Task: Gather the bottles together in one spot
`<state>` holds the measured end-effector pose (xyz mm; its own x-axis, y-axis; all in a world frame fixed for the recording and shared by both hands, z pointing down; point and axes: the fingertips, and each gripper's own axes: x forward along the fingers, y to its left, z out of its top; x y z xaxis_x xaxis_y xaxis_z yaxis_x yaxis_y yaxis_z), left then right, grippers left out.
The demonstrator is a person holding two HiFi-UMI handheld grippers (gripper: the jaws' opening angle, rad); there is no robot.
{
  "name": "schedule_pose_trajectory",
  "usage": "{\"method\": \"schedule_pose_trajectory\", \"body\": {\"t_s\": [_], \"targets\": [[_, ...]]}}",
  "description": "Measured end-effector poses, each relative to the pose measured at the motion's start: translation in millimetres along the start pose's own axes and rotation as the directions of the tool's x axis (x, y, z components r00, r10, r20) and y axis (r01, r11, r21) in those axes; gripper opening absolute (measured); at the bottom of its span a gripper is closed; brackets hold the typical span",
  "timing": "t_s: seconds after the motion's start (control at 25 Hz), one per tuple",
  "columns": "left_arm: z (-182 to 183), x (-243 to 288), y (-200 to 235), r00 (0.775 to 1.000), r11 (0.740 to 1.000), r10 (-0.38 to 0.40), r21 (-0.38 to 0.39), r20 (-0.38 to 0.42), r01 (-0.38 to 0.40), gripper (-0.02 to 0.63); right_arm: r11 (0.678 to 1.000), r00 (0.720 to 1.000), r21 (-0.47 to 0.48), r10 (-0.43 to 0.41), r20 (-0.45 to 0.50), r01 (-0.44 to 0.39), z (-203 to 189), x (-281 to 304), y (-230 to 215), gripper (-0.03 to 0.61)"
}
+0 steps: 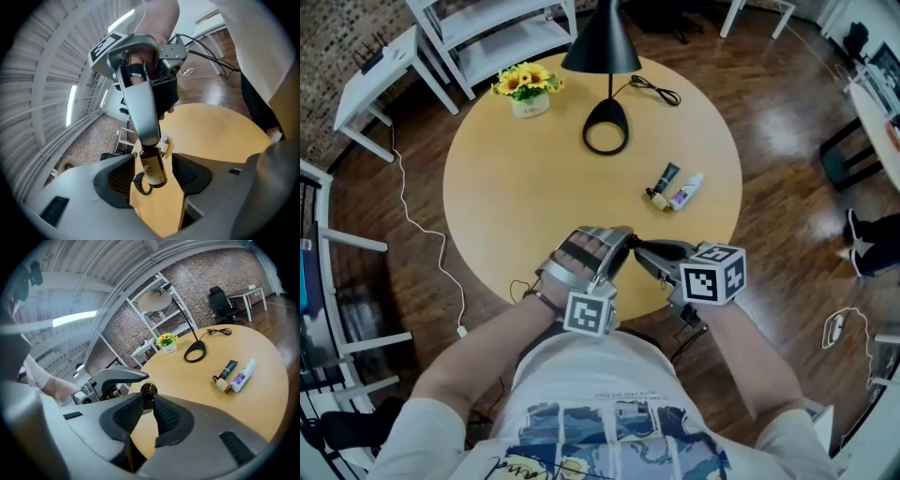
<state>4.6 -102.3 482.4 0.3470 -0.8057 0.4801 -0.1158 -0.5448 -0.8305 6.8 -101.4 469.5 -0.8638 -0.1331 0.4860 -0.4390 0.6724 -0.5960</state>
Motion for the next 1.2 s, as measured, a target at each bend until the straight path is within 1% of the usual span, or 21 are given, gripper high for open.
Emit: {"method": "schedule_pose_trajectory", "body": {"t_s": [0.12, 0.2, 0.32, 0.36, 0.4, 0.44, 0.48, 0.52, 0.56, 0.6, 0.64, 0.68, 0.72, 0.76, 0.8, 0.84, 0.88, 0.92, 1.0, 1.12, 1.2], "targets": [[-7, -5, 10, 0.998, 0.998, 0.055, -0.008, -0.009, -0.055, 0.159, 0.998, 1.000, 0.051, 0.030, 0.003, -0.030, 5, 6, 13, 0.074], [-11, -9, 15, 0.998, 0.998, 0.063, -0.021, -0.002, -0.063, 0.149, 0.997, 0.999, 0.066, 0.036, 0.010, -0.036, 7, 10, 18, 0.074], [-16, -13, 20, 0.999, 0.998, 0.048, -0.053, 0.026, -0.046, 0.147, 0.997, 0.998, 0.067, 0.045, 0.045, -0.048, 13, 14, 23, 0.083], [-18, -14, 22, 0.998, 0.996, 0.040, -0.083, 0.039, -0.037, 0.146, 0.997, 0.997, 0.059, 0.046, 0.061, -0.049, 16, 14, 25, 0.092], [-22, -14, 25, 0.998, 0.991, 0.030, -0.132, 0.052, -0.023, 0.146, 0.998, 0.996, 0.047, 0.043, 0.077, -0.046, 19, 14, 27, 0.095], [-28, -14, 28, 0.998, 0.978, 0.017, -0.207, 0.066, -0.003, 0.146, 0.999, 0.995, 0.028, 0.036, 0.092, -0.039, 22, 14, 29, 0.100], [-38, -14, 33, 0.996, 0.952, 0.001, -0.307, 0.084, 0.025, 0.146, 1.000, 0.994, 0.003, 0.025, 0.106, -0.025, 24, 14, 32, 0.133], [-49, -13, 39, 0.994, 0.904, -0.018, -0.422, 0.110, 0.063, 0.146, 1.000, 0.993, -0.029, 0.008, 0.119, -0.004, 27, 12, 34, 0.182], [-61, -13, 47, 0.989, 0.833, -0.037, -0.543, 0.145, 0.111, 0.146, 0.998, 0.991, -0.065, -0.016, 0.134, 0.025, 29, 10, 36, 0.201], [-75, -12, 56, 0.981, 0.737, -0.050, -0.656, 0.189, 0.164, 0.146, 0.993, 0.987, -0.097, -0.046, 0.153, 0.062, 30, 8, 37, 0.204], [-89, -11, 66, 0.971, 0.627, -0.051, -0.749, 0.235, 0.215, 0.146, 0.988, 0.981, -0.118, -0.079, 0.176, 0.101, 32, 4, 38, 0.206], [-103, -10, 76, 0.961, 0.519, -0.041, -0.816, 0.274, 0.255, 0.146, 0.983, 0.973, -0.124, -0.111, 0.202, 0.138, 33, 1, 40, 0.206], [-119, -9, 86, 0.953, 0.429, -0.025, -0.857, 0.304, 0.284, 0.146, 0.978, 0.962, -0.115, -0.141, 0.232, 0.172, 33, -3, 42, 0.206], [-135, -8, 95, 0.946, 0.361, -0.009, -0.881, 0.324, 0.305, 0.146, 0.974, 0.950, -0.098, -0.172, 0.262, 0.204, 32, -6, 44, 0.206], [-151, -7, 102, 0.941, 0.310, 0.005, -0.895, 0.338, 0.320, 0.146, 0.969, 0.936, -0.079, -0.202, 0.289, 0.234, 31, -8, 47, 0.204], [-167, -5, 107, 0.938, 0.271, 0.018, -0.905, 0.346, 0.329, 0.146, 0.963, 0.922, -0.061, -0.230, 0.313, 0.261, 29, -10, 50, 0.206], [-181, -1, 112, 0.936, 0.241, 0.030, -0.911, 0.350, 0.333, 0.146, 0.958, 0.909, -0.043, -0.253, 0.331, 0.282, 27, -11, 52, 0.204], [-195, 3, 116, 0.936, 0.221, 0.040, -0.917, 0.349, 0.332, 0.146, 0.954, 0.899, -0.027, -0.273, 0.344, 0.300, 24, -11, 54, 0.204], [-219, 15, 118, 0.941, 0.204, 0.046, -0.926, 0.335, 0.319, 0.146, 0.943, 0.882, 0.000, -0.312, 0.353, 0.334, 15, -10, 58, 0.204], [-246, 39, 108, 0.953, 0.193, 0.039, -0.939, 0.299, 0.286, 0.146, 0.927, 0.858, 0.049, -0.362, 0.364, 0.371, 2, -7, 65, 0.204], [-260, 60, 98, 0.963, 0.183, 0.042, -0.950, 0.265, 0.253, 0.146, 0.913, 0.835, 0.090, -0.400, 0.378, 0.397, -4, -9, 69, 0.195]]}}
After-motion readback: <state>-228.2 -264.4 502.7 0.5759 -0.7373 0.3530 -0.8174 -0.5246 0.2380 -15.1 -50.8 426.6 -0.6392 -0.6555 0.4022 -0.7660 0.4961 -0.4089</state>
